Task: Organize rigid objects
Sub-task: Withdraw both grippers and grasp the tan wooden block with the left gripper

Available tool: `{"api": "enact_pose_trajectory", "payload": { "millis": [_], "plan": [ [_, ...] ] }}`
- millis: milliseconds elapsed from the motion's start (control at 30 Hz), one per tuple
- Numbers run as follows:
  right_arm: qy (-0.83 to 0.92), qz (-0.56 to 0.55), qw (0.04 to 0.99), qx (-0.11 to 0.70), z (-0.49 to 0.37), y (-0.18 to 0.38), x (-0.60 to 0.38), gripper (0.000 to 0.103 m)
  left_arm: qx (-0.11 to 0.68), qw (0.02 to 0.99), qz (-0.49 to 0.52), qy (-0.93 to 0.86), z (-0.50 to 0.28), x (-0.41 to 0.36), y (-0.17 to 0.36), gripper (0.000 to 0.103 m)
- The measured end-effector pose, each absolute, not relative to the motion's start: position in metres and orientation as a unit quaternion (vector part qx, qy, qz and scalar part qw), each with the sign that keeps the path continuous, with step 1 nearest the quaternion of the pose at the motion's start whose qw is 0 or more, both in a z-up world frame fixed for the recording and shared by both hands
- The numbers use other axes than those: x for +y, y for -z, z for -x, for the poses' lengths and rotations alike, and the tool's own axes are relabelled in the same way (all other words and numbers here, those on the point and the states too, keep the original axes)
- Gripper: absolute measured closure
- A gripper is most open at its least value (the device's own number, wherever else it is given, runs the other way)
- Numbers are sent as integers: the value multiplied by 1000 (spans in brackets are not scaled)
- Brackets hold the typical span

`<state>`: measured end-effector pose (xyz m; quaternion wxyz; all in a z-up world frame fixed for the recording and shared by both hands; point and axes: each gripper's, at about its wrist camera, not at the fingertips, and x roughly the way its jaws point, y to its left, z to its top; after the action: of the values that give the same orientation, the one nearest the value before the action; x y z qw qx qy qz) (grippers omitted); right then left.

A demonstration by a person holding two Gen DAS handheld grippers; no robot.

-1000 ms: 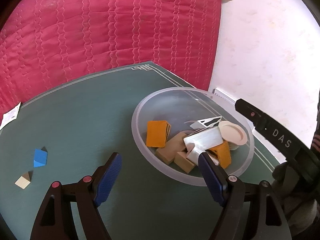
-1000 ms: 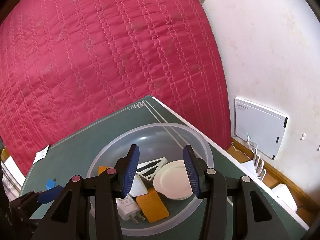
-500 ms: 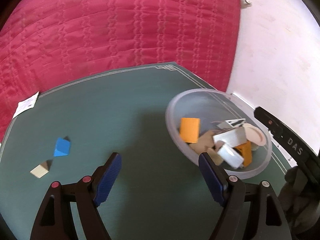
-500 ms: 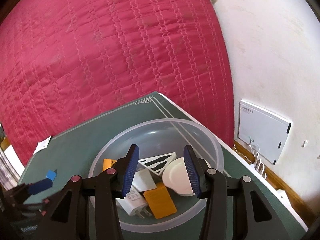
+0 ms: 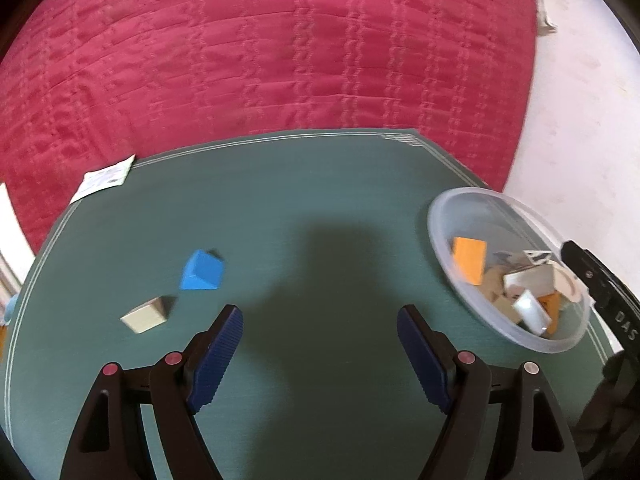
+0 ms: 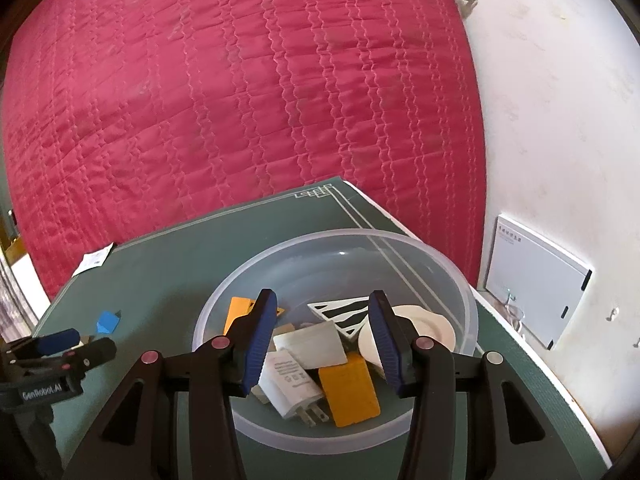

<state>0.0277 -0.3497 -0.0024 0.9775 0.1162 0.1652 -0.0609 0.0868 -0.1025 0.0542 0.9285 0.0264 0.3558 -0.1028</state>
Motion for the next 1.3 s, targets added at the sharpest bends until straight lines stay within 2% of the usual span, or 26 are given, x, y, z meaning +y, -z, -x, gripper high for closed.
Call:
{"api": "enact_pose_trajectory", "payload": {
  "millis": [767, 1033, 1233, 1300],
  "plan": [
    [44, -101, 980, 169, -26, 2, -340, 53, 381, 922, 27, -57, -117, 0, -34, 22],
    [41, -84, 981, 172, -26, 1, -332, 53, 400, 914, 35, -58, -129, 4, -21, 35],
    [-10, -47, 980, 195, -26, 0, -304, 53, 406, 911, 47, -47, -137, 9, -20, 49],
    [-49, -38, 976, 207, -27, -2, -291, 53, 405, 912, 47, -45, -138, 10, -20, 58]
  ]
}}
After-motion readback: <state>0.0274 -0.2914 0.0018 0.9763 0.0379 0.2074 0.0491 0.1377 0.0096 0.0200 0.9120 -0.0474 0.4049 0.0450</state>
